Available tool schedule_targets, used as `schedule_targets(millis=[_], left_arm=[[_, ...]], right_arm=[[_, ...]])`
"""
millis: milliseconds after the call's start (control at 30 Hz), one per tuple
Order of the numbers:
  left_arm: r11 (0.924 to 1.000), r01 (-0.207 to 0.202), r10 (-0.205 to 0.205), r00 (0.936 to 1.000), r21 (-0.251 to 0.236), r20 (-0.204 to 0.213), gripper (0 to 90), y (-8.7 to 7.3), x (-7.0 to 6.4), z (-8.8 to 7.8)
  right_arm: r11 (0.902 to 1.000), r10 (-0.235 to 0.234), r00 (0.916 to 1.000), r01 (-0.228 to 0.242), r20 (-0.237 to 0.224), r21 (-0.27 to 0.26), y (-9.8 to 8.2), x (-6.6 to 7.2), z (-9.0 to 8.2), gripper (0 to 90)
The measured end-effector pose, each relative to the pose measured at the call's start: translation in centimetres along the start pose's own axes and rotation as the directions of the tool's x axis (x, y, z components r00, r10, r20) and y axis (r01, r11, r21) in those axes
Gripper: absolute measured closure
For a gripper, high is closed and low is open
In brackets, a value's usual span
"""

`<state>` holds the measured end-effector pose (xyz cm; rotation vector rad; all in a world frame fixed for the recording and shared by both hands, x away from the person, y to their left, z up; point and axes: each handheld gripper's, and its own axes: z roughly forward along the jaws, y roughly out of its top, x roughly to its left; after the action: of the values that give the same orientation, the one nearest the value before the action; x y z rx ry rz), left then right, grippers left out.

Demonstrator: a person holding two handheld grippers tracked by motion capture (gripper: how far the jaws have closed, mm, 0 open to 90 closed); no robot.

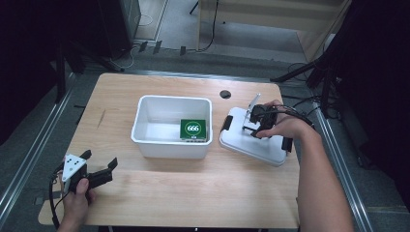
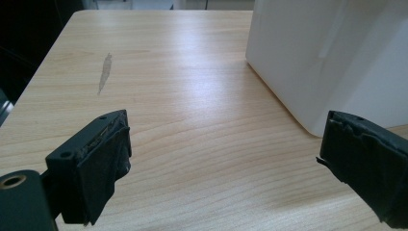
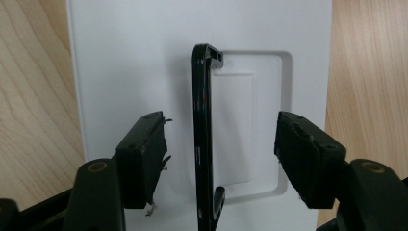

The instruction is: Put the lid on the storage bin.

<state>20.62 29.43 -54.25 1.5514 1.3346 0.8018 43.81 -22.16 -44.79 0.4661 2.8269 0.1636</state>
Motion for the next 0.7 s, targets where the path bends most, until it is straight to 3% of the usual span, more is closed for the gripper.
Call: schedule_targets(millis=[200,433,700], left_arm=[[1.0000,0.002,-0.002,1.0000,-0.001,-0.001,4.5,0.0,0.0,0.0],[1.0000,0.003,-0.003,1.0000,0.000,-0.001,4.5,0.0,0.0,0.0],[1.0000,0.004,-0.004,1.0000,-0.001,-0.002,4.5,0.0,0.0,0.0]], right_arm=[[0.9999,0.011,0.9998,-0.011,0.018,0.005,-0.3,0.0,0.4,48.2],[0.9997,0.021,0.9996,-0.022,0.020,0.013,-0.8,0.0,0.9,51.4],[0.9997,0.002,0.9989,-0.003,0.047,0.026,-1.0,0.2,1.4,59.3]])
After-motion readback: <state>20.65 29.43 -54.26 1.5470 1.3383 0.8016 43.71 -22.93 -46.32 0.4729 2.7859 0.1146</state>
